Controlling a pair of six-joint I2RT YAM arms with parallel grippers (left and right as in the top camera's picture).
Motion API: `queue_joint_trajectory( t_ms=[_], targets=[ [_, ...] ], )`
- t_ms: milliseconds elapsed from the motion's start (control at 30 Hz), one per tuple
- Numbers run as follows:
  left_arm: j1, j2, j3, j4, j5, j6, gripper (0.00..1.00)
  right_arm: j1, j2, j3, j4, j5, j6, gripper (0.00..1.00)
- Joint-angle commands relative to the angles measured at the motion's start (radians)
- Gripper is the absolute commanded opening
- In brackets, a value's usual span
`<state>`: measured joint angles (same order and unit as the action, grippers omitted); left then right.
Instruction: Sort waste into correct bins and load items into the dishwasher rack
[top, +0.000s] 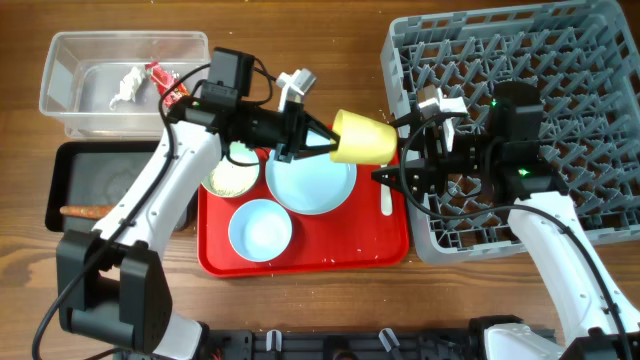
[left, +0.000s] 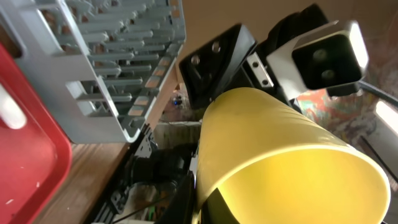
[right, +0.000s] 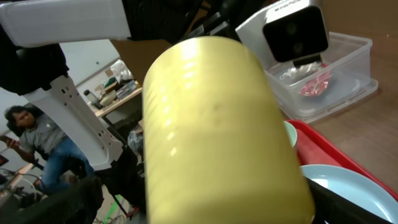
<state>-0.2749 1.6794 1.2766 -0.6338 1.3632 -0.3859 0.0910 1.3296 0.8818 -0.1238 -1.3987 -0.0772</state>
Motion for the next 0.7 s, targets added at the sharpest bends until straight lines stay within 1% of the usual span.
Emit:
queue_joint_trajectory(
  t_ms=[0,67,100,133,200,300,367,433,500,533,567,600,633,667],
  targets=[
    [-0.018,0.011,0.01,0.005,0.027,-0.016,0.04,0.003,0.01,0.018,0.045,-0.031,0.01,1.0],
    [-0.022,0.011,0.01,0.006,0.021,-0.016,0.04,0.003,0.01,0.018,0.077,-0.031,0.045,0.97],
    [-0.022,0.011,0.01,0.006,0.016,-0.018,0.04,0.003,0.01,0.018,0.09,-0.031,0.06,0.93],
    [-0.022,0.011,0.01,0.006,0.014,-0.019,0.04,0.003,0.01,0.018,0.091,-0.031,0.061,0.84],
    [-0.022,0.011,0.01,0.007,0.012,-0.019,0.04,0.003,0.01,0.018,0.089,-0.031,0.062,0.77],
    [-0.022,0.011,0.01,0.022,0.012,-0.019,0.04,0.003,0.01,0.018,0.086,-0.031,0.062,0.74],
    [-0.022,0.011,0.01,0.029,0.012,-0.02,0.04,0.003,0.01,0.018,0.086,-0.031,0.062,0.69],
    [-0.022,0.011,0.01,0.029,0.012,-0.02,0.04,0.003,0.01,0.018,0.086,-0.031,0.062,0.67],
    [-0.022,0.011,0.01,0.029,0.012,-0.019,0.04,0.003,0.01,0.018,0.086,-0.031,0.063,0.61],
    [-0.022,0.011,0.01,0.029,0.012,-0.019,0.04,0.003,0.01,0.018,0.086,-0.031,0.063,0.56],
    [-0.022,0.011,0.01,0.029,0.012,-0.019,0.04,0.003,0.01,0.018,0.086,-0.031,0.063,0.54],
    [-0.022,0.011,0.01,0.029,0.012,-0.019,0.04,0.003,0.01,0.018,0.086,-0.031,0.063,0.55],
    [-0.022,0.011,0.01,0.029,0.011,-0.019,0.07,0.003,0.01,0.018,0.086,-0.03,0.063,0.54],
    [-0.022,0.011,0.01,0.029,-0.002,-0.018,0.17,0.003,0.01,0.018,0.086,-0.026,0.077,0.54]
  ],
)
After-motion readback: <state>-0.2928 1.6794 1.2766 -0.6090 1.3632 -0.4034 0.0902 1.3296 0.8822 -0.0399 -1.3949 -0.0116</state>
